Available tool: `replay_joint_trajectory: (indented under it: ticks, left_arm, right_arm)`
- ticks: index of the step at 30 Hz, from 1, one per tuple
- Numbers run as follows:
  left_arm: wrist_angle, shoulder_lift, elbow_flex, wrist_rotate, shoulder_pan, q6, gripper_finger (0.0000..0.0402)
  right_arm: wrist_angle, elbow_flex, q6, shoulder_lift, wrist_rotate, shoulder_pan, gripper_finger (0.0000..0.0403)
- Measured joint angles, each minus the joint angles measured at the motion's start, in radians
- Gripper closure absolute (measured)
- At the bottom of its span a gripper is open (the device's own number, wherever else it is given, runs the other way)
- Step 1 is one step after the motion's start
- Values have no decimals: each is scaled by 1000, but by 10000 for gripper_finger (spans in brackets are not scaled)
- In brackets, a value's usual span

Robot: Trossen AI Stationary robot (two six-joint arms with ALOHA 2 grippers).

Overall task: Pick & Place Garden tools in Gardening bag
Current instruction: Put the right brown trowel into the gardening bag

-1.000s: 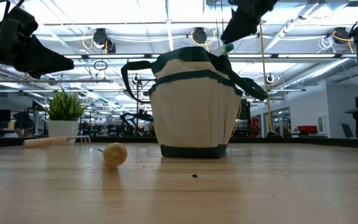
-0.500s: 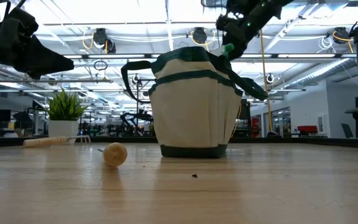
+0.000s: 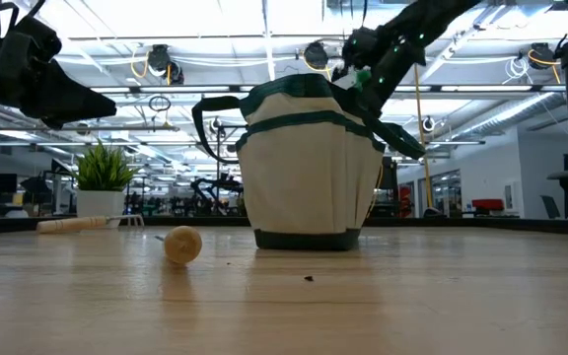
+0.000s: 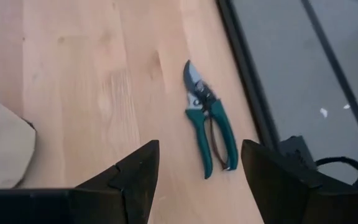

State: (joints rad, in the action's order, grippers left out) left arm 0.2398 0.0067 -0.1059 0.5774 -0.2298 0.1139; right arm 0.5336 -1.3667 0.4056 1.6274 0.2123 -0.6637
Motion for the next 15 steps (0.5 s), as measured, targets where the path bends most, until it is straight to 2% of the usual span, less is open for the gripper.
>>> replay_joint_trajectory:
  ticks: [15]
  left_arm:
    - [3, 0, 0, 1, 0, -1, 289]
  right_arm:
    - [-112, 0, -17, 156, 0, -27, 181]
